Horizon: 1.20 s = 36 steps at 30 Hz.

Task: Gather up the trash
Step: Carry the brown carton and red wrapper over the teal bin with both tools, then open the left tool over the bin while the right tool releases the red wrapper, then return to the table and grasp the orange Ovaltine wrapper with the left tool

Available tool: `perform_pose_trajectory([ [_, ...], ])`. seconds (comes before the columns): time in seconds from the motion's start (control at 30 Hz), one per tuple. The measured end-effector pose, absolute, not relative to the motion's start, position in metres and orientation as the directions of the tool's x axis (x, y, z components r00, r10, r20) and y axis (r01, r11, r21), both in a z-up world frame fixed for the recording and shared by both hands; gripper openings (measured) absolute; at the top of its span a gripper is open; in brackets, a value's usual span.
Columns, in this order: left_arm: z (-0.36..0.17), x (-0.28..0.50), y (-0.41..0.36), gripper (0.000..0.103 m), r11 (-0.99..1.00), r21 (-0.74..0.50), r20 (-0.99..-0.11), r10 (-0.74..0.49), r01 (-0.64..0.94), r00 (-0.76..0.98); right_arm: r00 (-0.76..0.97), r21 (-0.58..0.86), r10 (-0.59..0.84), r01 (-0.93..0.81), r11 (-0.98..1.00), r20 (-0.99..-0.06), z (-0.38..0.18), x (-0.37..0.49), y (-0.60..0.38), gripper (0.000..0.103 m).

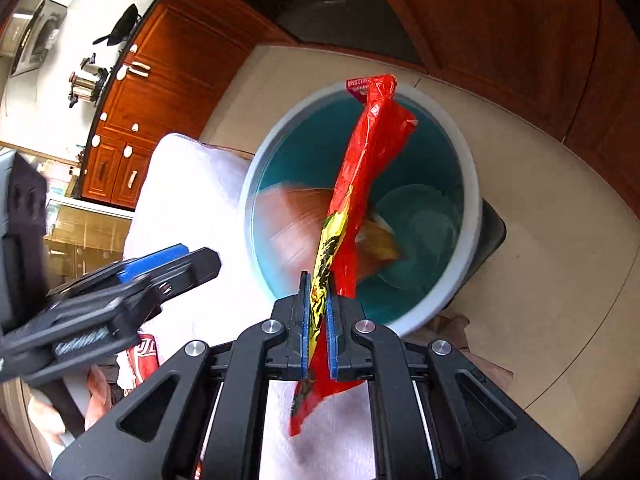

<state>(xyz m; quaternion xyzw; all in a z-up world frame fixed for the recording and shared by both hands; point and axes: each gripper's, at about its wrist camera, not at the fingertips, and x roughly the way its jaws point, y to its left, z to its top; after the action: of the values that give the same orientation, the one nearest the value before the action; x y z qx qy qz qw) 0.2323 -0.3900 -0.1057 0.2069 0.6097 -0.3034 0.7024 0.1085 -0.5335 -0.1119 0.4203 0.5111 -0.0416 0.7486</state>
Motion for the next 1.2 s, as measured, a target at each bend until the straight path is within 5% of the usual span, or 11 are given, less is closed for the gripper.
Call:
perform_pose_trajectory([
  [0.17,-0.098,0.231,-0.375,0.062,0.728,-0.075,-0.980,-0.181,0.681,0.086,0.456,0.560,0.347,0.510,0.652,-0.820,-0.117,0.117,-0.532,0.011],
  [0.2,-0.096,0.227,-0.371,0.063,0.729,-0.077,-0.979,-0.185,0.680,0.087,0.455,0.553,0.338,0.517,0.654,-0.824,-0.116,0.119,-0.530,0.018],
  [0.23,-0.093,0.224,-0.370,0.065,0.732,-0.081,-0.978,-0.188,0.676,0.086,0.453,0.545,0.328,0.521,0.657,-0.829,-0.115,0.121,-0.529,0.030],
  [0.27,-0.091,0.226,-0.367,0.066,0.736,-0.088,-0.977,-0.194,0.672,0.084,0.452,0.541,0.323,0.525,0.657,-0.831,-0.115,0.120,-0.528,0.067],
  [0.3,-0.088,0.221,-0.362,0.067,0.739,-0.096,-0.976,-0.203,0.667,0.084,0.451,0.536,0.316,0.533,0.655,-0.835,-0.114,0.119,-0.527,0.087],
  [0.73,-0.053,0.193,-0.317,0.086,0.755,-0.124,-0.958,-0.261,0.643,0.121,0.431,0.486,0.265,0.557,0.674,-0.862,-0.093,0.101,-0.515,0.087],
  [1.2,0.013,0.144,-0.186,0.098,0.814,-0.093,-0.926,-0.282,0.574,0.250,0.485,0.514,0.313,0.363,0.777,-0.817,-0.030,0.080,-0.432,0.092],
])
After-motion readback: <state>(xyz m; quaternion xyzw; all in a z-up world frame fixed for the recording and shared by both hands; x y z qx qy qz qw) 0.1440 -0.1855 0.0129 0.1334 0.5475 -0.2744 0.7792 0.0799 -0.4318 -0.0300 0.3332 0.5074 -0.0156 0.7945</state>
